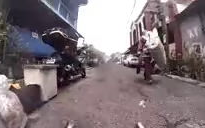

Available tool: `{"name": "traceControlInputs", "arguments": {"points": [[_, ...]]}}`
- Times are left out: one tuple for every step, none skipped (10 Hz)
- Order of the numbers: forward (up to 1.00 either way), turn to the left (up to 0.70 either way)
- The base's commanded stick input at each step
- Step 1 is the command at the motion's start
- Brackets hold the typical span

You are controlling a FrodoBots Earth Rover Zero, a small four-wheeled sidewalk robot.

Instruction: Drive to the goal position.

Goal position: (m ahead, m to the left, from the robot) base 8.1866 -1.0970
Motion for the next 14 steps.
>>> {"name": "traceControlInputs", "arguments": {"points": [[0.7,-0.14],[0.7,-0.14],[0.7,-0.14],[0.7,-0.14],[0.7,-0.14],[0.7,-0.14],[0.7,-0.14],[0.7,-0.14],[0.7,-0.14],[0.7,-0.14],[0.7,-0.14],[0.7,-0.11],[0.7,-0.04],[0.7,-0.02]]}}
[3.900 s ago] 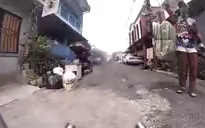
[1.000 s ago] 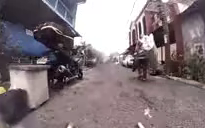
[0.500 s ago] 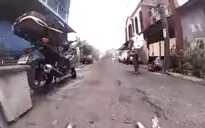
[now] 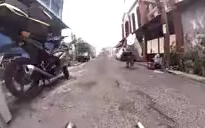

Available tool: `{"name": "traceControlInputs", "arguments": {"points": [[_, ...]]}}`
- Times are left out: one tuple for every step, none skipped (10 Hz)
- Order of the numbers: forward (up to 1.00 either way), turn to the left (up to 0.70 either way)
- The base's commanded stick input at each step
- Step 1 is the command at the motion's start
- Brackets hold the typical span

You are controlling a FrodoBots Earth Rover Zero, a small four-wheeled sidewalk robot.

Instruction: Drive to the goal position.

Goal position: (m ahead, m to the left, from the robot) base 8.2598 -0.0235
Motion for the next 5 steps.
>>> {"name": "traceControlInputs", "arguments": {"points": [[0.7,0.0],[0.7,0.0],[0.7,0.0],[0.7,0.0],[0.7,0.0]]}}
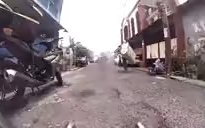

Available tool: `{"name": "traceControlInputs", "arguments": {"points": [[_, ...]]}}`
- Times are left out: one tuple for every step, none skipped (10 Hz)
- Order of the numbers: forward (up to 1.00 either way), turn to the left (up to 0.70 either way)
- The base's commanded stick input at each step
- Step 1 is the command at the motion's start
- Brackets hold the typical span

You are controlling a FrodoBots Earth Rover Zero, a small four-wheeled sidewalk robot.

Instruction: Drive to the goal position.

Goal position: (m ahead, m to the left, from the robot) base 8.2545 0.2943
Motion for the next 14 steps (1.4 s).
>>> {"name": "traceControlInputs", "arguments": {"points": [[0.7,0.0],[0.7,0.0],[0.7,0.0],[0.7,0.0],[0.7,0.0],[0.7,0.0],[0.7,0.0],[0.7,0.0],[0.7,0.0],[0.7,0.0],[0.7,0.0],[0.7,0.0],[0.7,0.0],[0.7,0.0]]}}
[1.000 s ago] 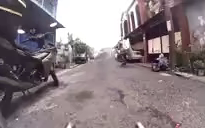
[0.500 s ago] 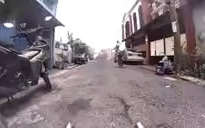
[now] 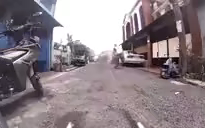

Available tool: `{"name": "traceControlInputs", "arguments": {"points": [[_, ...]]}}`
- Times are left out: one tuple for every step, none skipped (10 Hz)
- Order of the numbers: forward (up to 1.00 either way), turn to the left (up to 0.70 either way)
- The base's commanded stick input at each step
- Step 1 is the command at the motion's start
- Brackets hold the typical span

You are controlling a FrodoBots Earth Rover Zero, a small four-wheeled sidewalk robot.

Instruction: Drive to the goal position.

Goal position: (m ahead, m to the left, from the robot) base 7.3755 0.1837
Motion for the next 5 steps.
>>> {"name": "traceControlInputs", "arguments": {"points": [[0.7,0.0],[0.7,0.0],[0.7,0.0],[0.7,0.0],[0.7,0.0]]}}
